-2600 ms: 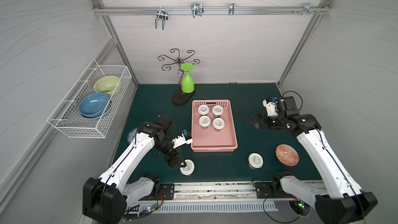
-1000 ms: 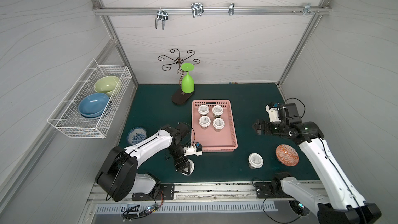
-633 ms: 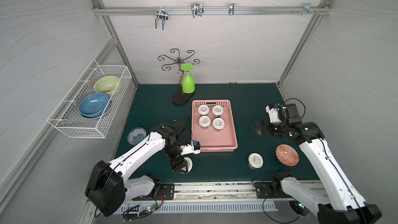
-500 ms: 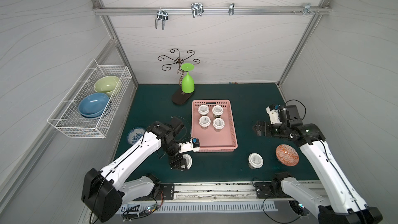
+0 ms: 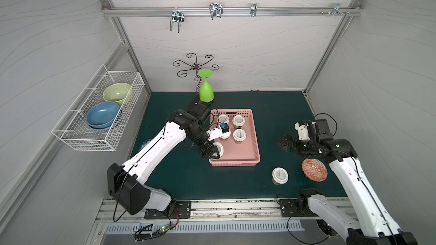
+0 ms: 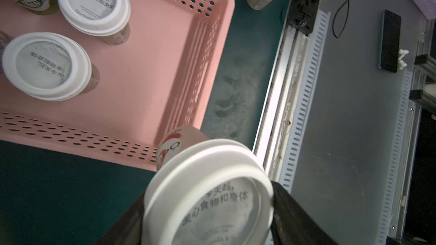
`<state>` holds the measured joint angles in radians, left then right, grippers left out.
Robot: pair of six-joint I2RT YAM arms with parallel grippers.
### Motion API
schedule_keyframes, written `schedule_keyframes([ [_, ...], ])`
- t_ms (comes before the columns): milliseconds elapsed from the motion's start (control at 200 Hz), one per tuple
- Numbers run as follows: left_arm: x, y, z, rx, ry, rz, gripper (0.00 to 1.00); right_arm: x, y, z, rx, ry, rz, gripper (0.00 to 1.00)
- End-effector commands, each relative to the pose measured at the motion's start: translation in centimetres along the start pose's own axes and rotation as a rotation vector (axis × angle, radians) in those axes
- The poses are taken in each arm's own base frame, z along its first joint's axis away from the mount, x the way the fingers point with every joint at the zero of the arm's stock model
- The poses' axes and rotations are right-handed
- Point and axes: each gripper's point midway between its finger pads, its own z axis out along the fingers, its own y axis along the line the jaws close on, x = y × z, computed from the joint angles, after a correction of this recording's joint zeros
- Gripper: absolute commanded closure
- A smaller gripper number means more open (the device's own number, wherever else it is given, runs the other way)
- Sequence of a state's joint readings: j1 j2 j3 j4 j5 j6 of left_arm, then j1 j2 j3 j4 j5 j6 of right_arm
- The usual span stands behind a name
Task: Put the yogurt in the basket
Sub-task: Place the yogurt in the basket.
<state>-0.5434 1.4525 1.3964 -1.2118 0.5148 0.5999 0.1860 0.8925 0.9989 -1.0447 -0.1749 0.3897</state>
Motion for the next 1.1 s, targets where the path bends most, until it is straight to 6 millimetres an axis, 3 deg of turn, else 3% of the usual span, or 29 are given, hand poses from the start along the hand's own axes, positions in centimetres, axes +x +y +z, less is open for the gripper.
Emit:
schedule_keyframes([
  [0,-3.4,2.7,0.3,-0.062,-0.064,-0.044,0.30,1.5,0.3,-0.3,-0.044,0.058,0.086,0.01],
  [215,-4.0,5.5,3.6,-0.059,-0.031,-0.142,0.31,2.3,0.4,-0.2,-0.064,0.079,0.128,0.01],
  [380,-3.7,6.7,6.0,-0.040,-0.014,-0.199,0.31,4.0,-1.5,0.1,0.019,0.121,0.236,0.01],
  [805,-2.2,8.1,10.2,-0.019,0.019,-0.295,0.31,8.9,-2.9,1.1,0.043,0.250,0.390,0.01],
  [1096,-1.2,8.3,11.8,-0.002,0.054,-0.311,0.30,10.7,-3.9,1.5,0.094,0.320,0.395,0.01],
])
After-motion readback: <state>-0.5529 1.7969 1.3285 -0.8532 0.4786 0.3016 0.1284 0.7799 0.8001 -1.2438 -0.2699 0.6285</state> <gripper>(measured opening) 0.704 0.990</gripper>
